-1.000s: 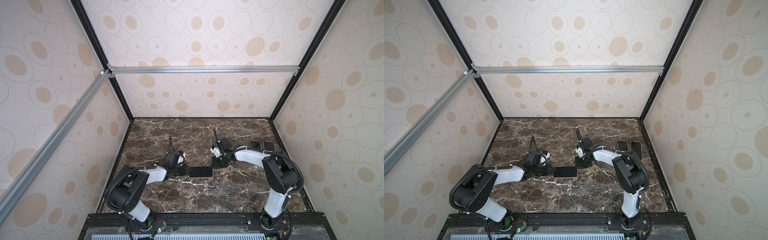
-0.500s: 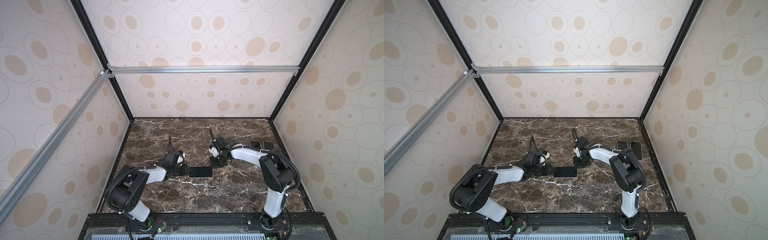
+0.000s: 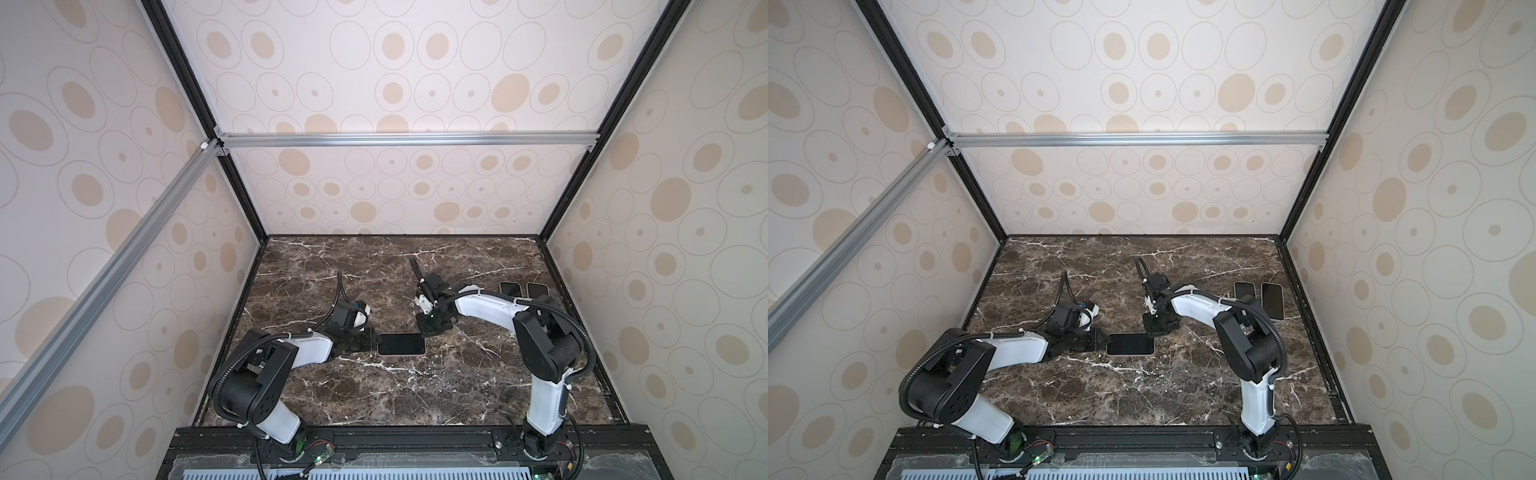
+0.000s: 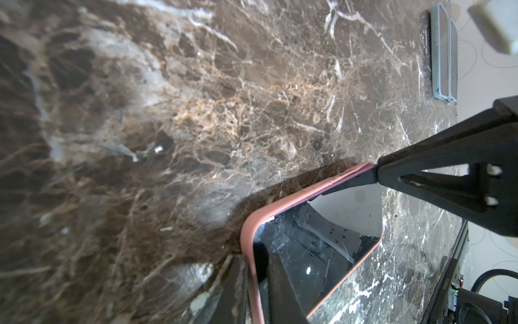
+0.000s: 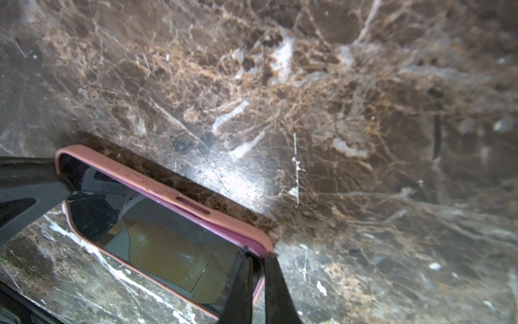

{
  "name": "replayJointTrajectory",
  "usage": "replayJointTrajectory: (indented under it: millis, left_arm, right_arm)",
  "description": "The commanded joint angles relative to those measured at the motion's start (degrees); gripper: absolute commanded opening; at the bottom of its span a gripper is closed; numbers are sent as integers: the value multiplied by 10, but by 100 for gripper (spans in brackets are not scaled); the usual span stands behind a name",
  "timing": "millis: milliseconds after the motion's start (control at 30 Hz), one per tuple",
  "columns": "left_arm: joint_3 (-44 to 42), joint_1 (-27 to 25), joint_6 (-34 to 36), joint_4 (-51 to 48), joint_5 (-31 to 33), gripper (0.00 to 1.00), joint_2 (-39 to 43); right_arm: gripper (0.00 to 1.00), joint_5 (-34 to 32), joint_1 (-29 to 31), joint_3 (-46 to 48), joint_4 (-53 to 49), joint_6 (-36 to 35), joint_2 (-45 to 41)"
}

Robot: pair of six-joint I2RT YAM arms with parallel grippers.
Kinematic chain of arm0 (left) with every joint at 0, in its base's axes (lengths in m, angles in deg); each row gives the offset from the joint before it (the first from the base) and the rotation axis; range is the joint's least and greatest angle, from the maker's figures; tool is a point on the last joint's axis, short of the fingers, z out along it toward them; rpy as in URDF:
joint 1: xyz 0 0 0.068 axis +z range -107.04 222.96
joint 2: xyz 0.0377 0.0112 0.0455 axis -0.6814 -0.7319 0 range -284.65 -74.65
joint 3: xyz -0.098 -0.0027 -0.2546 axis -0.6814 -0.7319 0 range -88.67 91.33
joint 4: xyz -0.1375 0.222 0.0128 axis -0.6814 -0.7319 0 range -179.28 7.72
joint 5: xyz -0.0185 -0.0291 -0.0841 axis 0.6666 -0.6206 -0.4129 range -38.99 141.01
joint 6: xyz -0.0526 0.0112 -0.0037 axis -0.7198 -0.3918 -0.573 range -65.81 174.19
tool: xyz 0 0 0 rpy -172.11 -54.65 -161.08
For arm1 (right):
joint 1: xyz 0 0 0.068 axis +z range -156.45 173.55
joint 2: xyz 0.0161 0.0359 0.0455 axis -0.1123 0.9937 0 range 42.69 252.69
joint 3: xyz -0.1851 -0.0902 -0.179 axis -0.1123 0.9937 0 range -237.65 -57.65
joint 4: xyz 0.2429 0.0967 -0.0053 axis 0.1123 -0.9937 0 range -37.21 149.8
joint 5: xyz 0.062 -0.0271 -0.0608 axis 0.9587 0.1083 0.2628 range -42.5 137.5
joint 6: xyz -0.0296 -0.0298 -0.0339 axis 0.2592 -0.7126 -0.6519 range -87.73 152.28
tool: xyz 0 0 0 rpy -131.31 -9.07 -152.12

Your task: Put the phone into the phone case

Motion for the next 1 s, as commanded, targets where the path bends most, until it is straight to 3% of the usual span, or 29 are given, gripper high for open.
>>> replayJointTrajectory:
  millis: [0,400,633,800,967]
  left_arm:
    - [2,-2,15,-11,-2,15,-6]
    - [7,2,24,-25,2,23,2]
    - [7,2,24,-31,5,24,11]
    - [7,4,24,-43,5,25,24]
    - [4,8,21,-65,44,39,63]
  right_arm:
    - [10,-14,38,50,58,4,126]
    - [10,-68,44,42,30,14,149]
    - [13,-68,44,56,33,3,105]
    - [29,-46,40,46,24,-44,47]
    - [53,-11,29,14,15,-138,-12]
